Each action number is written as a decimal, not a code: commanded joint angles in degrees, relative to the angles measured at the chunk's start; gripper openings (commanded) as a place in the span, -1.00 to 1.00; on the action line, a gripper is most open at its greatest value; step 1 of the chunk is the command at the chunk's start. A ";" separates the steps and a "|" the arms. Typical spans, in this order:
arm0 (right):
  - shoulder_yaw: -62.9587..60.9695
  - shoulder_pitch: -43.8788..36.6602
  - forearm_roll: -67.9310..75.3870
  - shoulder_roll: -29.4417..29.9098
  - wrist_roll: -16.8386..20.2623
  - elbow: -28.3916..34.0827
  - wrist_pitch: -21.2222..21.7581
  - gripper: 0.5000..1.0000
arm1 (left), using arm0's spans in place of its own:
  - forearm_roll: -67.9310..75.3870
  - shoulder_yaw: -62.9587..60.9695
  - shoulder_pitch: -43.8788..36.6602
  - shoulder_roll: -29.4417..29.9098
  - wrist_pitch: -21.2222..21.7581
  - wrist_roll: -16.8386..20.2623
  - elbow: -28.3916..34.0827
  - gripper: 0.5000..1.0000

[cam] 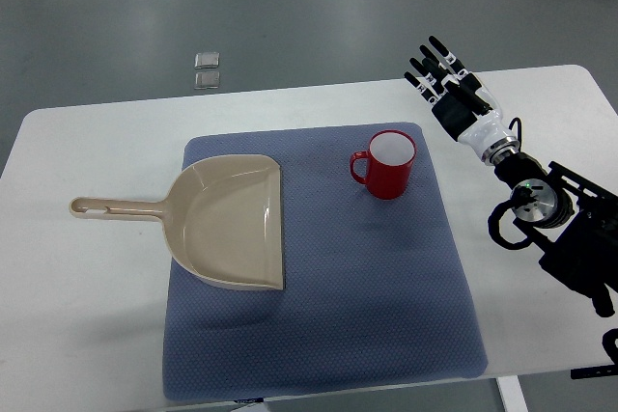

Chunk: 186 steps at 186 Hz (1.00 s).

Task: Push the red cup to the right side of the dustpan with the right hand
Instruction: 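Raise the right hand and swing it toward the red mug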

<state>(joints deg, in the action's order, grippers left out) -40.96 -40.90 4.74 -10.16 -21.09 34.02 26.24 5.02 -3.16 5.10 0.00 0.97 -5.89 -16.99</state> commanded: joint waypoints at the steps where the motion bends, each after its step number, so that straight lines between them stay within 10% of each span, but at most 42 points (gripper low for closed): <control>1: 0.00 -0.14 -0.26 0.05 0.00 0.00 -0.05 0.73 | -0.10 0.08 0.00 0.00 -0.01 0.00 0.02 1.00; 186: 1.14 -3.74 -32.16 -10.76 -0.18 0.26 8.76 0.73 | 0.16 0.00 0.00 0.00 -0.18 0.00 -0.06 1.00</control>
<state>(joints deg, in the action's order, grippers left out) -39.99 -43.91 -21.96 -18.79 -21.15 34.26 34.96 5.09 -3.17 5.10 0.00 0.81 -5.89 -16.99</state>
